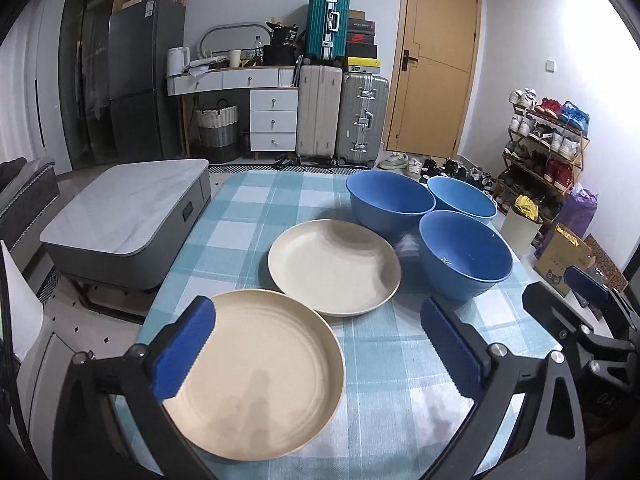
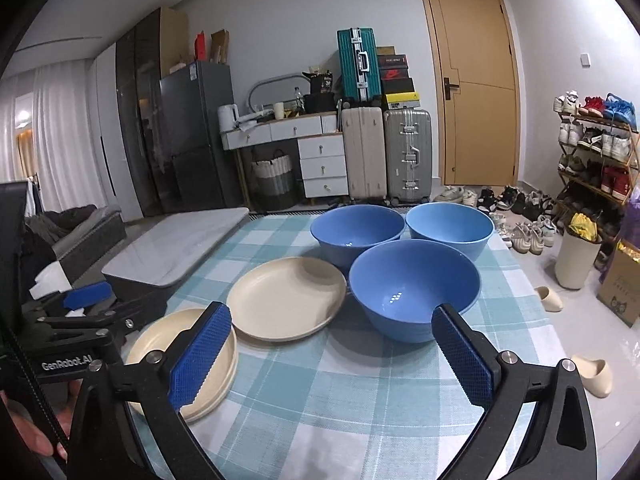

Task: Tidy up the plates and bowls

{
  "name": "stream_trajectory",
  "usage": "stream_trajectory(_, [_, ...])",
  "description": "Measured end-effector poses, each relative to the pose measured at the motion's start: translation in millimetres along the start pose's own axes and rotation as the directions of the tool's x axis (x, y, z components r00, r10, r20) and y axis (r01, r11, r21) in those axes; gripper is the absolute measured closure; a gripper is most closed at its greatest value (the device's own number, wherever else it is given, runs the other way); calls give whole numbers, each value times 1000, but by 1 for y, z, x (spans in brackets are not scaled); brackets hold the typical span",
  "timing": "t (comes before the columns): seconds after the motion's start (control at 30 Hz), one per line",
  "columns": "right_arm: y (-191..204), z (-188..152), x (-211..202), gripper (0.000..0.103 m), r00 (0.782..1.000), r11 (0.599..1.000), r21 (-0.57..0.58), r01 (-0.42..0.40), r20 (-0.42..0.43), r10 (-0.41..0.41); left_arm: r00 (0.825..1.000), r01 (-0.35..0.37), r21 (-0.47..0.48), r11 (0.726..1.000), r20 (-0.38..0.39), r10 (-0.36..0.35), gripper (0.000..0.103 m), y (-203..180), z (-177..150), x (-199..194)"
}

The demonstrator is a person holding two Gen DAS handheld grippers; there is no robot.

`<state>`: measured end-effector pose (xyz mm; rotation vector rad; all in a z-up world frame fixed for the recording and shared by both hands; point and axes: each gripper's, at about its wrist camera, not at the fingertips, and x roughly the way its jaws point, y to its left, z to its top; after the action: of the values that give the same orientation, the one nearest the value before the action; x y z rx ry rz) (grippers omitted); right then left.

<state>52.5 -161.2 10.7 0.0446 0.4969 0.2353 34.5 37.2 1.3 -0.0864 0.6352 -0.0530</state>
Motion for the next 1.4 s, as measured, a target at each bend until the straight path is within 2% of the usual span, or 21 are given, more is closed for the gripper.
stream_trajectory(0.5, [2,-1,2,1,1000,1000,18,-15,-2,15,999,-47,17,999,-20,47,0,4,-3,2])
stream_trajectory(0.63, [4,3,2,1,999,999,31,32,26,-33,998,-54,47,997,-42,56,0,8,3,8])
stream_trajectory(0.7, [6,4,4,1,999,999,35,23,22,-24,996,-73,58,996,-53,76,0,12,7,13])
stream_trajectory(0.77, [8,7,11,1,1000,999,29,16,1,-16,993,-72,57,996,-90,77,0,20,13,23])
stream_trajectory(0.87, [12,9,22,1,1000,1000,20,22,-19,-22,992,-39,23,999,-120,42,0,36,23,35])
stream_trajectory(0.93, [13,12,30,1,999,999,27,24,-30,-23,990,-45,28,999,-134,49,0,43,31,45])
stream_trajectory(1.07, [15,19,40,1,999,995,86,43,9,-44,983,-69,52,996,-168,77,0,57,49,75])
stream_trajectory(1.2, [22,25,59,1,1000,993,116,7,8,-9,969,-51,52,997,-238,62,0,68,60,108])
stream_trajectory(1.33, [33,27,94,1,996,992,113,-55,-58,61,960,-71,83,994,-266,91,0,71,68,139])
stream_trajectory(1.4, [35,25,110,1,991,988,128,-86,-93,99,955,-55,76,996,-287,74,0,76,71,154])
